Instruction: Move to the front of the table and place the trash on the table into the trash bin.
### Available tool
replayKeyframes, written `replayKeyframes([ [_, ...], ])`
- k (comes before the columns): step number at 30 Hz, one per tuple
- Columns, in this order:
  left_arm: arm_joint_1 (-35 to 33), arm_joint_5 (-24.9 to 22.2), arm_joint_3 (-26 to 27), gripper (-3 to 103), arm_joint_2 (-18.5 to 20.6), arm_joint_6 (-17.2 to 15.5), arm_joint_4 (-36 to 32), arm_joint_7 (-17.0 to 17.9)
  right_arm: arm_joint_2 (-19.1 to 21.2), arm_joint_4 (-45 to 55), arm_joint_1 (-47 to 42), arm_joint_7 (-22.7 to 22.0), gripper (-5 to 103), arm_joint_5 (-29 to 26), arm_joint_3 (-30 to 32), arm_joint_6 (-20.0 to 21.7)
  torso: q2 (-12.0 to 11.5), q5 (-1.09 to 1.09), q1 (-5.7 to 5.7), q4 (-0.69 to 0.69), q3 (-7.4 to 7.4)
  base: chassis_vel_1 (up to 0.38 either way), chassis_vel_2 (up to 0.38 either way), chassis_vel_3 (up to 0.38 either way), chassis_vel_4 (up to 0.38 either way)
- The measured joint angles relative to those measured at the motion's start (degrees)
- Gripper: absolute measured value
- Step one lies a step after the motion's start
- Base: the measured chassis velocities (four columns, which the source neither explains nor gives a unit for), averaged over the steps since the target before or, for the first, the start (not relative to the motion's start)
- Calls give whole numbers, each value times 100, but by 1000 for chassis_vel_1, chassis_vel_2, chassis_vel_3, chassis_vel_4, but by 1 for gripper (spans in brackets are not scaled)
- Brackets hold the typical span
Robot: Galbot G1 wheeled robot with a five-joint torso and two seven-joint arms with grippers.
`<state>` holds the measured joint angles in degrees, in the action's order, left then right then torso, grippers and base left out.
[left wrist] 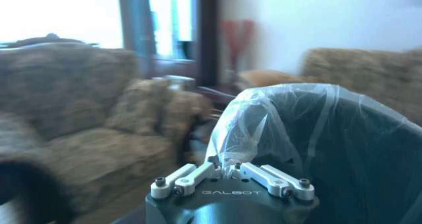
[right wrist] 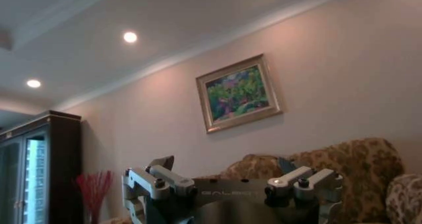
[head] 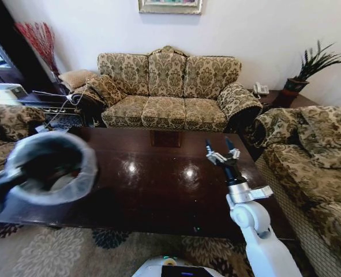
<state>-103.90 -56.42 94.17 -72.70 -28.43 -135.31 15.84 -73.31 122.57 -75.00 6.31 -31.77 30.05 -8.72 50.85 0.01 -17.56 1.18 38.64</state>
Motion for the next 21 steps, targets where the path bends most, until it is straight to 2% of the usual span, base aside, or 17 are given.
replayKeyframes([
  [5, 39, -67, 539, 3, -430, 275, 532, 5, -27, -1, -106, -76, 100, 5, 31, 2, 0, 0, 0, -2, 0, 0, 0, 0, 0],
  [6, 39, -67, 539, 3, -430, 275, 532, 5, -27, -1, -106, -76, 100, 5, 31, 2, 0, 0, 0, -2, 0, 0, 0, 0, 0],
  [9, 33, -301, 1032, 3, -483, 362, 1088, 83, -63, 19, -174, -129, 100, 12, 63, -7, 0, 1, 0, -1, 0, 0, 0, 0, 0],
  [13, 25, -435, 1234, 3, -442, 411, 1481, 142, -88, 22, -257, -142, 100, 67, 84, -71, 0, -4, 0, -1, 0, 0, 0, 0, 0],
  [21, 91, -460, 1056, 3, -412, 539, 2153, 207, -210, 19, -545, -91, 100, 159, 74, -264, -1, -1, -2, -2, 2, 38, -38, -33, 37],
])
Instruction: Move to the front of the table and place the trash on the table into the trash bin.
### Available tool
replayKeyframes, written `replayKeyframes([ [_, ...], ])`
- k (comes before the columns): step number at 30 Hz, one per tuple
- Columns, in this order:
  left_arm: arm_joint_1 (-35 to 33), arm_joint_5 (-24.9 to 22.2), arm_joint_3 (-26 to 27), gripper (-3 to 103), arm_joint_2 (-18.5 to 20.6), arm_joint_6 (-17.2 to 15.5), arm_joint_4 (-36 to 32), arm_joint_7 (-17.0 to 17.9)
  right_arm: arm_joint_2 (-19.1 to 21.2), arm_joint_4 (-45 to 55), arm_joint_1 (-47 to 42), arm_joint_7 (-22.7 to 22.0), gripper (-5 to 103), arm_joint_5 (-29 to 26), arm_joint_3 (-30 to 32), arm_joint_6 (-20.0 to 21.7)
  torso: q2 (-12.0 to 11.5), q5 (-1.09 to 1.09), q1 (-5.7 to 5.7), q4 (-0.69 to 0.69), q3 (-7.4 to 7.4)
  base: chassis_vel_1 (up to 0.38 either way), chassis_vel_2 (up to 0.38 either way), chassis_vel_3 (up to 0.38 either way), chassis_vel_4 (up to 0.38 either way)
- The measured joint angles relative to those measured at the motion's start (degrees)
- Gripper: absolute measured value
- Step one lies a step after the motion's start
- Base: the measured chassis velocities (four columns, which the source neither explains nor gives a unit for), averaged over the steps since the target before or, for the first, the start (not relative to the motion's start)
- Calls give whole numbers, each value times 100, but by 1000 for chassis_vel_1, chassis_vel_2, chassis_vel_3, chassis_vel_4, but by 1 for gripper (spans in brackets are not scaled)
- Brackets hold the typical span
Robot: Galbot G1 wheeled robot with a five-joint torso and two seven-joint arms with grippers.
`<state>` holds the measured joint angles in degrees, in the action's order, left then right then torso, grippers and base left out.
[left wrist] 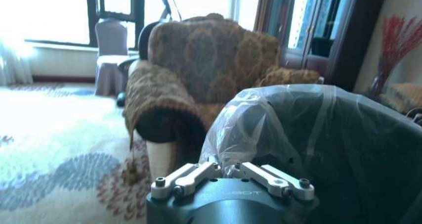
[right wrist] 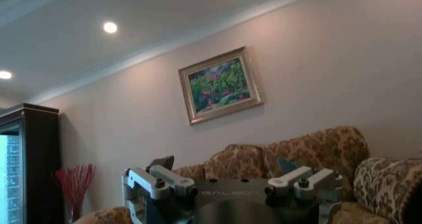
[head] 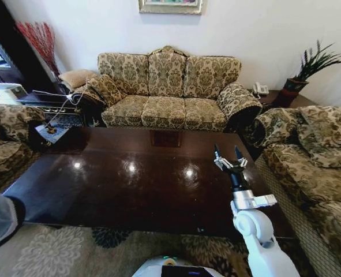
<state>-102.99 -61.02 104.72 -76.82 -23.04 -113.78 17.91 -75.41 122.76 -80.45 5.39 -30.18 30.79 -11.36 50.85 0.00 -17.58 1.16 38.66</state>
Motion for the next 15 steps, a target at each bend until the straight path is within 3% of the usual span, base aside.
replayKeyframes([
  [7, 96, 334, -523, 3, -9, 396, 721, 132, -64, 21, -80, 27, 100, 26, -13, -44, 0, 1, 1, -1, -1, 156, -177, -187, 180],
  [15, 184, 459, -878, 3, 147, 619, 1933, 102, -76, 4, -113, 50, 100, 28, -58, -136, 1, -1, 4, 3, -1, 299, -280, -276, 281],
])
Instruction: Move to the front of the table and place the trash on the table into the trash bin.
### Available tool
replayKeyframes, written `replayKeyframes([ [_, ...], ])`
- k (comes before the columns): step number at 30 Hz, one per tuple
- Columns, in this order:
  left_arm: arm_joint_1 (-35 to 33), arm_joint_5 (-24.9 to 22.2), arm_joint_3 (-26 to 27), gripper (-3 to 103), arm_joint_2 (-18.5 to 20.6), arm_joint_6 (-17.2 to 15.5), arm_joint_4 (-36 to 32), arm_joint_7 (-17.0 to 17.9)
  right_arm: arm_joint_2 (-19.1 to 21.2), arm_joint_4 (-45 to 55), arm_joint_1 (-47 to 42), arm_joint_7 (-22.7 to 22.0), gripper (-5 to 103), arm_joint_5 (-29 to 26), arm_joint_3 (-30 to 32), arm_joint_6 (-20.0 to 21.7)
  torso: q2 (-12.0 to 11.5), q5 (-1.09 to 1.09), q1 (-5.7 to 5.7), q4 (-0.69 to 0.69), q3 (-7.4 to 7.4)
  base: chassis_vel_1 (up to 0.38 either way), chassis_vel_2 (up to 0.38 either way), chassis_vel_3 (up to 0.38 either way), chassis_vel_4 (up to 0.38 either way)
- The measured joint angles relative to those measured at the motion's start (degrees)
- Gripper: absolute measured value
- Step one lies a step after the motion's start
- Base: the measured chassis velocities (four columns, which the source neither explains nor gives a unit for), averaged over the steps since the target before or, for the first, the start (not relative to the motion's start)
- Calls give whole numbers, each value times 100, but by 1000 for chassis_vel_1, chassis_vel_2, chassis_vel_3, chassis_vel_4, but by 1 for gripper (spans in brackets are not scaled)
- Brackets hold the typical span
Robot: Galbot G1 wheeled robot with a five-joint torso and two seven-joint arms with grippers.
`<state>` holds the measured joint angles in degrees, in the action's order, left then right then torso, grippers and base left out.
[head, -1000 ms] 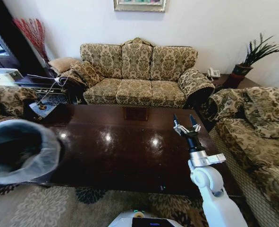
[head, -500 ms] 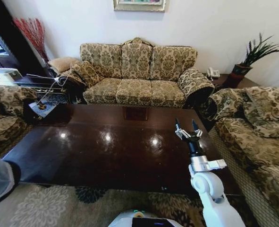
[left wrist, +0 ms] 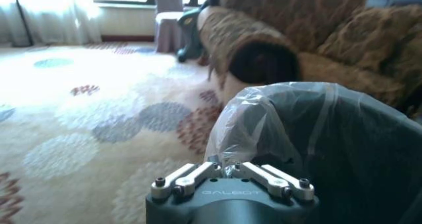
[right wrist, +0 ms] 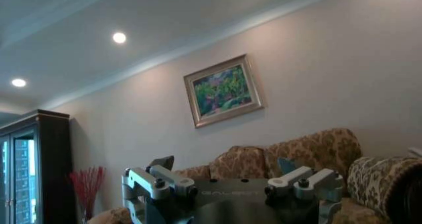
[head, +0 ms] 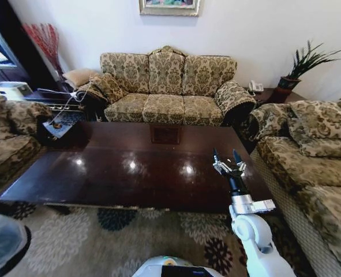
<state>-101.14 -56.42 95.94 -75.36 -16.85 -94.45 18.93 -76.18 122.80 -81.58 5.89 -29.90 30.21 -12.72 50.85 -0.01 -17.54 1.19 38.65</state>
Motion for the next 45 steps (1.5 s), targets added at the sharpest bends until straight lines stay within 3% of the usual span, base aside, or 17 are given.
replayKeyframes([
  [4, 112, 8, -364, 3, 176, 122, 693, -85, -18, 14, -41, -7, 100, 11, -47, -14, 4, 0, 6, 0, -4, 178, -160, -166, 154],
  [8, 405, 15, -1121, 3, 445, 386, 1828, -206, -29, 56, -178, -2, 100, 88, -102, -73, 0, 4, -1, -1, 1, 33, -30, -41, 46],
  [12, 645, 30, -1525, 3, 580, 600, 2391, -331, -26, 63, -252, 13, 100, 135, -119, -108, -4, 7, -10, -1, 4, -24, 41, 48, -43],
  [16, 1369, 283, -2212, 3, 971, 1257, 3751, -917, -23, 110, -426, -45, 100, 355, -249, -216, -3, 1, -7, -5, 2, -24, 27, 24, -38],
  [26, 2187, 450, -2591, 3, 1145, 1240, 4606, -1266, -34, 167, -652, -56, 100, 666, -374, -366, -2, 2, -4, -4, 1, 0, 0, 0, 0],
  [34, 2332, 614, -2707, 3, 1073, 1463, 4951, -1525, -115, 119, -657, -57, 100, 714, -392, -397, -1, 2, -2, -2, 0, 0, 0, 0, 0],
  [45, 2408, 660, -2734, 3, 911, 1578, 5084, -1558, -125, 93, -709, -73, 100, 569, -349, -511, -1, -1, -2, -2, 1, 98, 83, -88, -100],
])
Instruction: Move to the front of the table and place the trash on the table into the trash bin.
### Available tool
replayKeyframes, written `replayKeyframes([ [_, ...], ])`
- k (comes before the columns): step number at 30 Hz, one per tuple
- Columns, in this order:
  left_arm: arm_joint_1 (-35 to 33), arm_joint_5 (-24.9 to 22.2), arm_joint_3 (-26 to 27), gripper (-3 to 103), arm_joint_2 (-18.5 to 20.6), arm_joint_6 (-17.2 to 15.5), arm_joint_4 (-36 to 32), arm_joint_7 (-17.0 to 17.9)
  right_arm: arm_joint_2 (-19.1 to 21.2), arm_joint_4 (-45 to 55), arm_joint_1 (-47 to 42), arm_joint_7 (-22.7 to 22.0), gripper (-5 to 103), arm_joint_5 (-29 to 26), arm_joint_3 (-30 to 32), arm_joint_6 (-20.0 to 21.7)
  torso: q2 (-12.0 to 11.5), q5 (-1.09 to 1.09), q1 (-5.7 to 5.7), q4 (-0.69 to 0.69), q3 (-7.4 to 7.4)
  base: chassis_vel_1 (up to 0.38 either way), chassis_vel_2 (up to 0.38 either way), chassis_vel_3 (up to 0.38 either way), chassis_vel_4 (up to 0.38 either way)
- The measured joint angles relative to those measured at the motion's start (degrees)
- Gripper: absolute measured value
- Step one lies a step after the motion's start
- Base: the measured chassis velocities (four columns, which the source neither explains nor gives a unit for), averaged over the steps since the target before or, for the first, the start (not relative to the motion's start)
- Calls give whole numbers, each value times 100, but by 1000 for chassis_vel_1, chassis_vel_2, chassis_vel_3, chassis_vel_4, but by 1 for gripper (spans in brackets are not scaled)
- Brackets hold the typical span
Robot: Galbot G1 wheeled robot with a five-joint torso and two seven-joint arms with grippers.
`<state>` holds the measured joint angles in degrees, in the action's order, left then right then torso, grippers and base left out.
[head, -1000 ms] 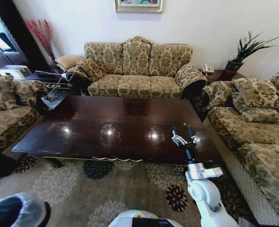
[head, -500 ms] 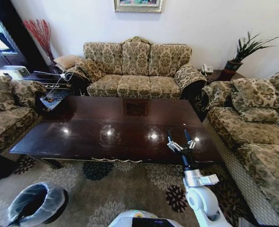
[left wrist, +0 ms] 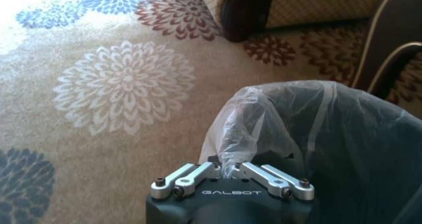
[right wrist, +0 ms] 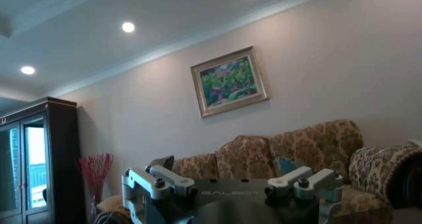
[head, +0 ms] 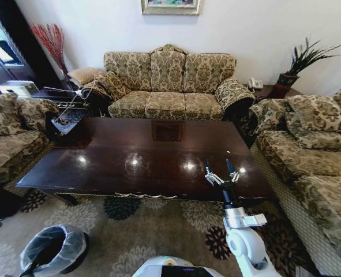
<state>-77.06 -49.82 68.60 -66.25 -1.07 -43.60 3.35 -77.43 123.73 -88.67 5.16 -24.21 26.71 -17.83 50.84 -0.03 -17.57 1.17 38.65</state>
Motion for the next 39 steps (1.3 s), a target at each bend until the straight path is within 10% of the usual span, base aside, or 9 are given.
replayKeyframes([
  [17, 274, 241, 15, 0, -382, 176, 858, -129, 55, 81, -229, 51, 100, -7, 92, -208, 0, 2, 0, -1, 0, 39, 39, -37, -40],
  [26, 57, 143, 91, 29, -588, -751, 284, -56, 40, 76, -235, 41, 100, -23, 102, -250, 1, -3, 0, -1, 0, 0, 0, 0, 0],
  [39, -640, -210, 267, 78, -865, -774, -474, -513, 26, -43, -401, 86, 100, -200, 165, -512, 1, 3, 0, 0, 0, 0, 0, 0, 0],
])
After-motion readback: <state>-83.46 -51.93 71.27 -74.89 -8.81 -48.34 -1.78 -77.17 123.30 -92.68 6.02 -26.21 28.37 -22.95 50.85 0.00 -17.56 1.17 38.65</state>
